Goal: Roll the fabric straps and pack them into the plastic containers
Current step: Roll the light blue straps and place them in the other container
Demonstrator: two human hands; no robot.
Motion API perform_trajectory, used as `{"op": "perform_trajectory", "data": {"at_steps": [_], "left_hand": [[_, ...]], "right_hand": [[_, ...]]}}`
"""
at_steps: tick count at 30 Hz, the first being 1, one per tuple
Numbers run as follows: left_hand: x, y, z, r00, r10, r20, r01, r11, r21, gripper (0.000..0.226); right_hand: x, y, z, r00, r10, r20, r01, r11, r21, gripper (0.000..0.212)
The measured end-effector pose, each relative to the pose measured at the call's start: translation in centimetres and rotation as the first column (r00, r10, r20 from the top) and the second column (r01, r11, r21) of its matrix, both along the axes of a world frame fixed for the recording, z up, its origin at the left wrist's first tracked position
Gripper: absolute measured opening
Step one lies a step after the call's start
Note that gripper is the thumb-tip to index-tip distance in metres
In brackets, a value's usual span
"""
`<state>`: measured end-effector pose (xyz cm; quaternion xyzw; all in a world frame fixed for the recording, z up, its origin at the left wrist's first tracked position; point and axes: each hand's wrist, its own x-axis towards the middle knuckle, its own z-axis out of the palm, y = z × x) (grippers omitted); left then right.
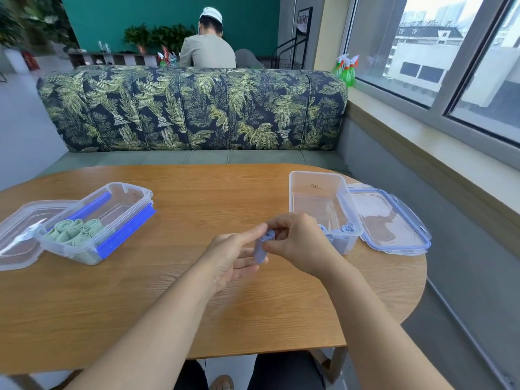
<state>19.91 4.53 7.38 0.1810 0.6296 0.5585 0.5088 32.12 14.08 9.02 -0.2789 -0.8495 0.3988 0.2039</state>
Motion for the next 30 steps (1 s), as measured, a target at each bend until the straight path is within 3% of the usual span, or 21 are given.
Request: {"op": "perform_trajectory", "data": {"at_steps": [16, 22, 30], "left_hand": [[-0.2, 0.8, -0.8, 0.996, 0.062, 0.067, -0.066, 0.997, 0.048, 0.046], [-0.5, 0.6, -0.9, 0.994, -0.091, 0.056, 0.078, 0.978, 0.192, 0.028], [0.1, 0.9, -1.9, 0.914, -0.156, -0.376, 0.255, 0.939, 0.229, 0.030]], "right_hand": [[-0.1, 1.2, -0.4, 1.000, -0.003, 0.020, 0.003, 1.000, 0.000, 0.014], [-0.3, 1.9, -0.2, 0.998, -0.056, 0.025, 0.056, 0.998, 0.009, 0.010], [0.1, 2.4, 0.0, 0.998, -0.041, 0.044, 0.041, 0.999, -0.017, 0.011]]}}
